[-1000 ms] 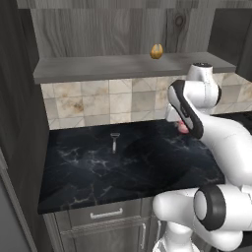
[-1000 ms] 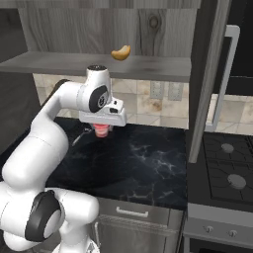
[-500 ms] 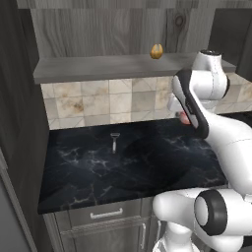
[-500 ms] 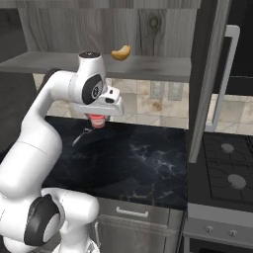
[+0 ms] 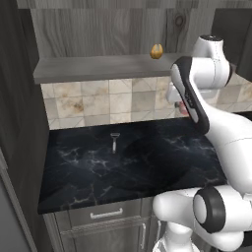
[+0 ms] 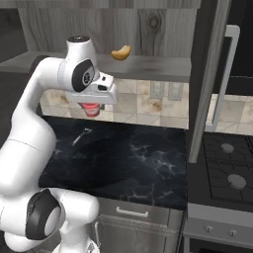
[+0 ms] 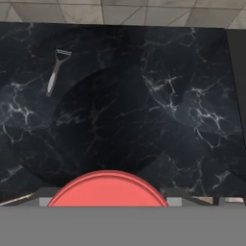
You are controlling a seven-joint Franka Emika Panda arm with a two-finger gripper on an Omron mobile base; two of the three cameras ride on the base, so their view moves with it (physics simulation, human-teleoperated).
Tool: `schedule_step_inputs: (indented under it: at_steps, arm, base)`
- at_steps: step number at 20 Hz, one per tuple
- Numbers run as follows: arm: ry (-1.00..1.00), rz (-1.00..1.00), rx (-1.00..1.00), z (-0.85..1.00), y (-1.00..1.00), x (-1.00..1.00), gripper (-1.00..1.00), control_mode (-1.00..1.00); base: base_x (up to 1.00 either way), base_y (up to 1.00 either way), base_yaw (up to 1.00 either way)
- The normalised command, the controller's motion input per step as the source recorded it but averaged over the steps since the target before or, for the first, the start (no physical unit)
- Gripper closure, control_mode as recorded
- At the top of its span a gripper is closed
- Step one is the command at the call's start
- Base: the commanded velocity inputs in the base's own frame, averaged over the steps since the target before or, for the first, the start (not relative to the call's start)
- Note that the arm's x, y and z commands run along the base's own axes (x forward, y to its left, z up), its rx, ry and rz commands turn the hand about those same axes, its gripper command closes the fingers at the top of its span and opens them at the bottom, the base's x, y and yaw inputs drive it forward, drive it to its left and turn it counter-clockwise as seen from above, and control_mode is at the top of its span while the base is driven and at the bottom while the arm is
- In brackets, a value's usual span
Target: Pick the jam and cereal from the counter and place them in the cabinets closest to them.
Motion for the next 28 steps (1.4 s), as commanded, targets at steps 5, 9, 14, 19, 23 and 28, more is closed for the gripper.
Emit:
schedule_step_inputs:
  at_steps: [5,9,14,19,23,28]
  arm:
    - [-0.04,0.00,-0.02,0.41,0.16,-0.09,1.00,-1.00]
    - [-0.05,0.00,0.00,0.41,0.17,-0.07,1.00,-1.00]
    - [-0.04,0.00,0.00,0.42,0.17,-0.05,1.00,-1.00]
    - [-0.06,0.00,0.00,0.33,0.19,-0.06,1.00,-1.00]
    - [-0.11,0.01,0.00,0.06,0.05,-0.12,1.00,-1.00]
    - [-0.16,0.01,0.00,0.24,0.03,-0.10,1.00,-1.00]
  base:
    - [0.00,0.00,0.00]
    - [0.00,0.00,0.00]
    - [0.00,0.00,0.00]
    - [0.00,0.00,0.00]
    - [0.00,0.00,0.00]
    - [0.00,0.00,0.00]
